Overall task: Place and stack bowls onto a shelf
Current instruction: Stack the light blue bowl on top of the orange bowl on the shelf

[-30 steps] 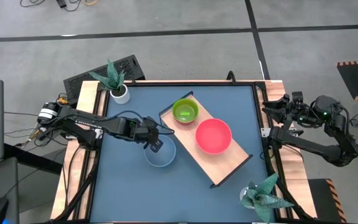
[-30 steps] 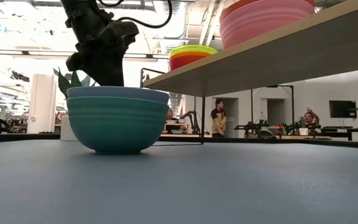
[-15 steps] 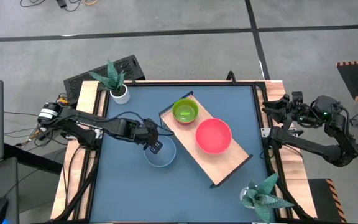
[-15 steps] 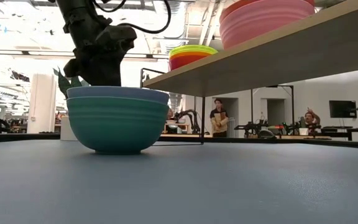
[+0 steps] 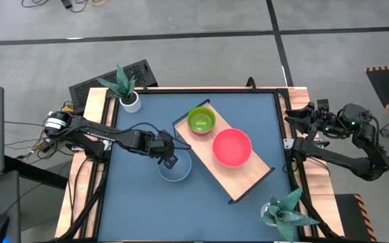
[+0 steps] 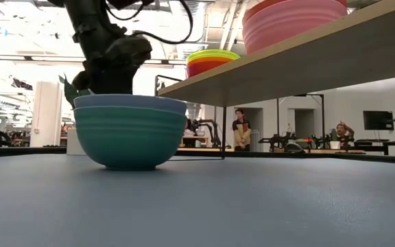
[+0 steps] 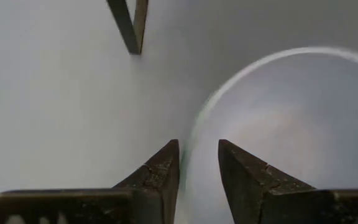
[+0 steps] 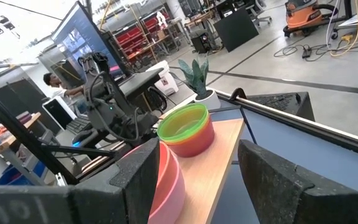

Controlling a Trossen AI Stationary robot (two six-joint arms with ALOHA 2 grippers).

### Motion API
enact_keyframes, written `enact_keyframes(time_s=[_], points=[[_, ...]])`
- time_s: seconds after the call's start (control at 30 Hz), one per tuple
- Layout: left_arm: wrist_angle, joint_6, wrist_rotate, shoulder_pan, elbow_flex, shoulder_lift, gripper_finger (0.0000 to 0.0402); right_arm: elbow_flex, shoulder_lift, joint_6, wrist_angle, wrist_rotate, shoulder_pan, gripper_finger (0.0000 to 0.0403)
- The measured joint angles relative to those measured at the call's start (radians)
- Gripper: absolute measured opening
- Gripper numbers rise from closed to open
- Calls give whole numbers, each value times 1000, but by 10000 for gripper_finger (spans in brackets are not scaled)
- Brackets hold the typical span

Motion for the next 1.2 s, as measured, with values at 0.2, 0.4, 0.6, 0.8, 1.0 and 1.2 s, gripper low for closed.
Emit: enact_keyframes(time_s=[0.2,0.4,0.6,0.8,1.0,1.2], points=[[-16,-5,0,0,0,11,67,0,0,0,-1,0,0,245],[-8,-3,4,0,1,11,14,0,0,-1,-1,3,0,245],[17,-12,15,-1,1,11,2,0,0,-1,-2,4,0,245],[36,-40,39,0,2,4,1,0,0,-1,-2,4,0,245],[11,-49,37,0,56,-11,1,0,0,-1,-18,21,0,245],[-58,-41,49,-1,133,-12,0,0,0,-1,-31,28,0,245]])
